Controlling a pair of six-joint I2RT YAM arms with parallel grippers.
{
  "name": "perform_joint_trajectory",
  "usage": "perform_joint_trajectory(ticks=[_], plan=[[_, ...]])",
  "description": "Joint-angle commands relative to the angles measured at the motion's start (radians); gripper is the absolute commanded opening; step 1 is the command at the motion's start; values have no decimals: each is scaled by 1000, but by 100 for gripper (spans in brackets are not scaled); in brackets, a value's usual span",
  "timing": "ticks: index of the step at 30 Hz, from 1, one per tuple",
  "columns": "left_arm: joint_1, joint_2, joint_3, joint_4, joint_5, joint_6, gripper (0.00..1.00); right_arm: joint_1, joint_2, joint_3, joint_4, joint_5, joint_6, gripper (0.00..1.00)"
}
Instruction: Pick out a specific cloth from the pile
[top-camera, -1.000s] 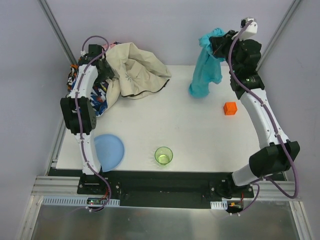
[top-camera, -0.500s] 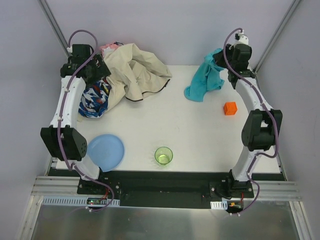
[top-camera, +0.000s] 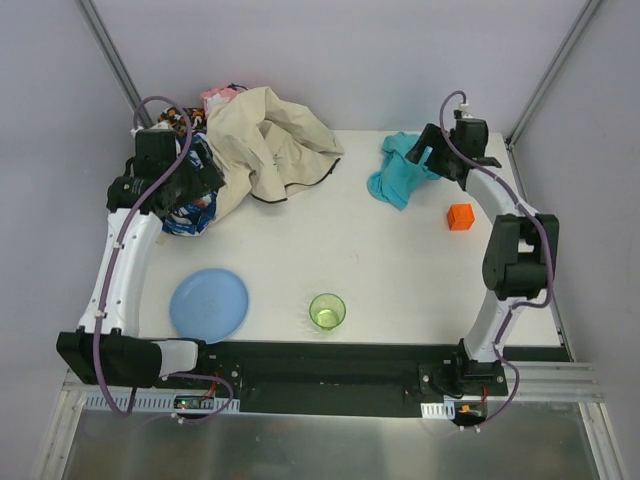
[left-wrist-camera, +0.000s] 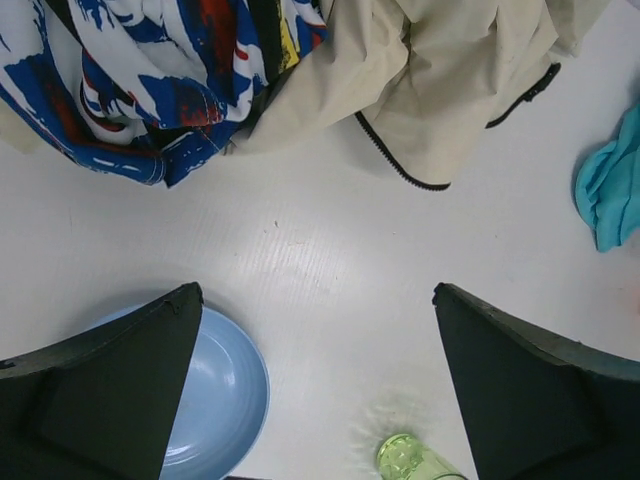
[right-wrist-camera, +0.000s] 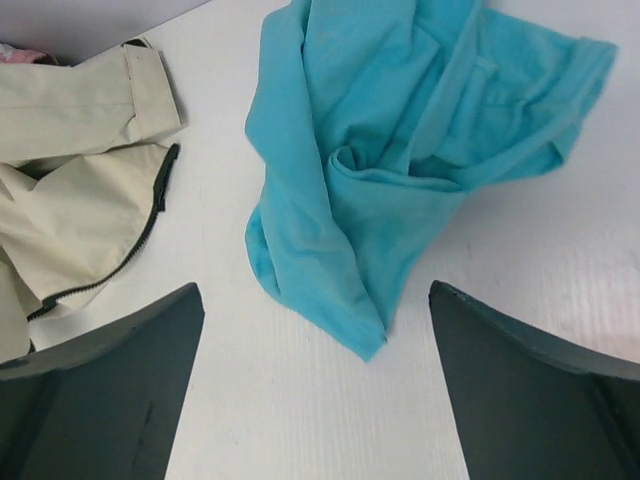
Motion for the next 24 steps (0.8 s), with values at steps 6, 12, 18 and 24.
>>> perform_joint_trajectory(ticks=[6, 12, 18, 24], plan=[[3, -204, -188, 32, 19, -74, 99, -24, -568, -220, -226, 292, -131, 96], [3, -312, -313, 52, -4, -104, 99, -22, -832, -533, -268, 467, -33, 96], [3, -371, -389, 55, -19, -120, 99, -21, -930, -619, -289, 421, -4, 96], [1, -382, -402, 53, -27, -118, 99, -21, -989, -684, -203, 407, -35, 96]])
